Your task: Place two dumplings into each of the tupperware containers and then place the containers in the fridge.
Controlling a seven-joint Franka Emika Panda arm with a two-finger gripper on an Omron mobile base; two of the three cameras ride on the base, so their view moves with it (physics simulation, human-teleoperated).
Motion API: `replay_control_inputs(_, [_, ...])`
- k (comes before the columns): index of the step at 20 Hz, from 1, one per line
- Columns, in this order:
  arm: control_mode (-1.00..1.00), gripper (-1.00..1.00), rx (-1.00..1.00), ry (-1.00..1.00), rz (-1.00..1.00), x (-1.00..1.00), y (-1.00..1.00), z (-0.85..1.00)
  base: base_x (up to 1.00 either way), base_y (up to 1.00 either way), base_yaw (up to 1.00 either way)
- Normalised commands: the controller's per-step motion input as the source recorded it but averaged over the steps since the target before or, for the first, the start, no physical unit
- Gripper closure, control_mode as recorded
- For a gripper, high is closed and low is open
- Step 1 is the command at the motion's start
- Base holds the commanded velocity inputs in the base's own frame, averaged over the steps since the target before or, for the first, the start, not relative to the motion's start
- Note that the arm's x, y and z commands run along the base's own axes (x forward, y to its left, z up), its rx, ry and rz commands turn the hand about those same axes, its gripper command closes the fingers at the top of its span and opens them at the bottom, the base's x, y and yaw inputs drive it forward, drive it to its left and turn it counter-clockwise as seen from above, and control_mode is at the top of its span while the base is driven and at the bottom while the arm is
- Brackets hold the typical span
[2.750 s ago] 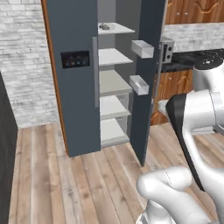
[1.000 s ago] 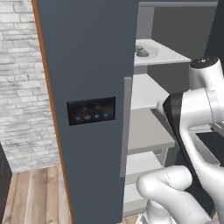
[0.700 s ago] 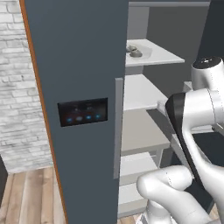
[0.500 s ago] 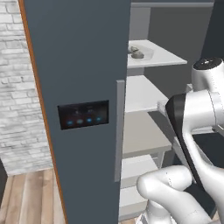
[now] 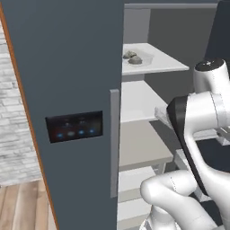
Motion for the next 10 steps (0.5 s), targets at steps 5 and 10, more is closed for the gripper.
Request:
replay_control_inputs(5, [1.0,1.0,0.0,0.0,0.0,0.0,0.0,0.0,0.21,-0.04,-0.03])
replay_control_inputs(10, [1.0,1.0,0.0,0.0,0.0,0.0,0.0,0.0,0.28,0.56,0.0])
